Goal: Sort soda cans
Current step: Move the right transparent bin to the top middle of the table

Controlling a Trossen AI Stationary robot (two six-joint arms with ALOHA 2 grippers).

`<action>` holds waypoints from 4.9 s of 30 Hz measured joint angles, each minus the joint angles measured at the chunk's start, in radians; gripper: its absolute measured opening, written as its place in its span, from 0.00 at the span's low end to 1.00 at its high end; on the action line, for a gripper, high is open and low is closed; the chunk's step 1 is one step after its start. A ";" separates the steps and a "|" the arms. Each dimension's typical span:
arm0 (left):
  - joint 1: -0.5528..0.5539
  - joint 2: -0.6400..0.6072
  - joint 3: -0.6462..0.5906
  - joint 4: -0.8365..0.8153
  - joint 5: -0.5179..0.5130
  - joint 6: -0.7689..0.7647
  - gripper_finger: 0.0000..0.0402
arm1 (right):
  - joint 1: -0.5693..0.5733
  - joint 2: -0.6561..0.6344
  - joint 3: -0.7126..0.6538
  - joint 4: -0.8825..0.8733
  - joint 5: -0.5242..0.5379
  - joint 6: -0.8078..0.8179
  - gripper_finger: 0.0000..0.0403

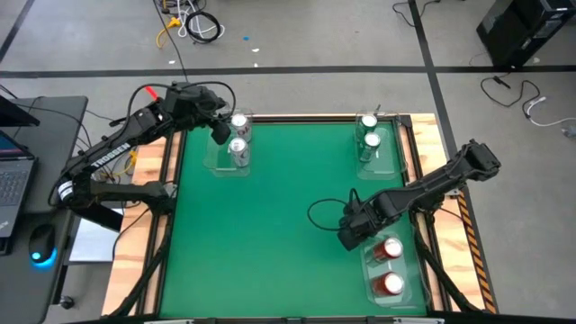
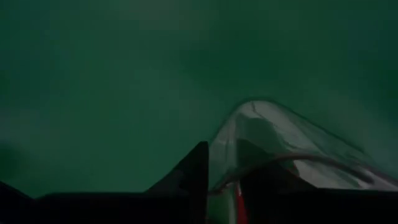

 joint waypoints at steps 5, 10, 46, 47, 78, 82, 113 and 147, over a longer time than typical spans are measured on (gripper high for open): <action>0.000 0.000 0.000 0.000 0.000 0.001 0.44 | -0.038 0.000 0.000 0.040 0.045 -0.064 0.08; 0.000 0.000 0.000 0.000 0.000 0.002 0.44 | -0.100 0.000 0.000 0.081 0.091 -0.154 0.08; -0.030 0.003 0.000 -0.050 -0.020 0.034 0.36 | -0.106 -0.001 0.442 -0.210 0.144 -0.912 0.08; -0.037 0.003 0.000 -0.050 -0.020 0.034 0.33 | -0.068 -0.001 0.446 -0.233 0.143 -0.907 0.04; -0.144 0.002 0.000 -0.051 -0.061 -0.047 0.02 | 0.342 0.000 0.079 -0.152 0.066 -0.830 0.00; -0.144 0.002 0.000 -0.052 -0.062 -0.050 0.02 | 0.290 -0.001 0.071 -0.147 0.124 -0.887 0.00; -0.144 0.002 0.000 -0.061 -0.065 -0.041 0.02 | -0.334 0.000 -0.044 0.308 0.334 -1.519 0.00; -0.140 0.110 0.000 -0.056 -0.103 -0.052 0.00 | -0.813 -0.011 0.194 0.067 0.396 -1.425 0.00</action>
